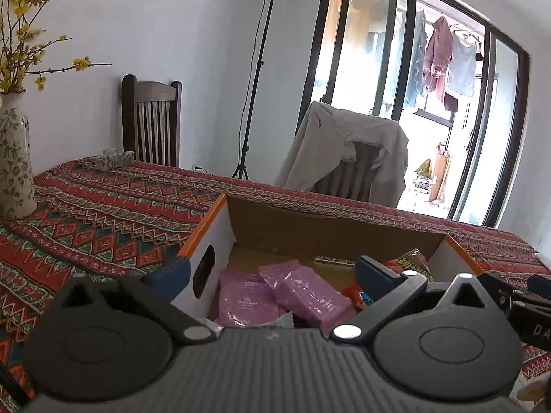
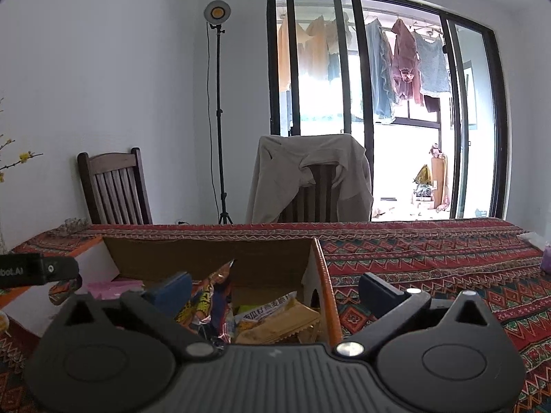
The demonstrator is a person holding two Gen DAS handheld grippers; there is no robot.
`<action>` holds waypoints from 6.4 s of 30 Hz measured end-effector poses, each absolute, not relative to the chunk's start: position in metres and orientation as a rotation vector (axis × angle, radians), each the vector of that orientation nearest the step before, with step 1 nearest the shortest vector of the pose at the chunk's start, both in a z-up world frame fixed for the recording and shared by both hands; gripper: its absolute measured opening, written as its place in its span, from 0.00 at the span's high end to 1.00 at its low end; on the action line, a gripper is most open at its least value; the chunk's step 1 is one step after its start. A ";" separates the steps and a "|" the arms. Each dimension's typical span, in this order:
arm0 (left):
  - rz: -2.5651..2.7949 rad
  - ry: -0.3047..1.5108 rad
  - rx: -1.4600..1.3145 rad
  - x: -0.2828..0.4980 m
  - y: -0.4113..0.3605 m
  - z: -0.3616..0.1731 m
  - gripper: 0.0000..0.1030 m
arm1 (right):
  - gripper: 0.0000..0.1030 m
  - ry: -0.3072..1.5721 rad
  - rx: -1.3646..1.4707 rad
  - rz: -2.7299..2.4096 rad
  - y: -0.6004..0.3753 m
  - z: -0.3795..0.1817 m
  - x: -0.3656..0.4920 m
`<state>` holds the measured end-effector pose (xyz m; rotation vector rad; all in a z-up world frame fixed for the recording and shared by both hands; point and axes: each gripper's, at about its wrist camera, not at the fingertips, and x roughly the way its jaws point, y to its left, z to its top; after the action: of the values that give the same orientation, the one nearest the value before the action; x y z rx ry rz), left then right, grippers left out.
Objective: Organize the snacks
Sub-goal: 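Open both grippers to drop the packets into the box, then move both grippers back to the snack pile beside the box, then grasp the green-and-white bar packet with the right gripper and lift it, then grasp the yellow snack bag with the left gripper while the right gripper holds the green packet, then carry the yellow bag and green packet over the box with both grippers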
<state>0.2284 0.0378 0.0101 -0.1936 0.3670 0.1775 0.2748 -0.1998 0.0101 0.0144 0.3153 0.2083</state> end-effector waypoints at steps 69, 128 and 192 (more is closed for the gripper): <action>0.141 0.457 -0.165 0.090 0.051 -0.027 0.00 | 0.34 0.636 -0.094 0.234 -0.206 -0.018 0.179; 0.068 0.582 -0.043 0.100 0.007 -0.016 0.00 | 0.64 0.368 -0.014 0.263 -0.242 -0.009 0.134; 0.068 0.335 -0.055 0.117 0.000 0.052 0.34 | 0.63 0.234 0.017 0.265 -0.231 0.045 0.150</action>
<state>0.1171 -0.0002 0.0522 -0.0553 0.3350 0.0683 0.1496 -0.2313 0.0446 0.0173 0.2342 0.2647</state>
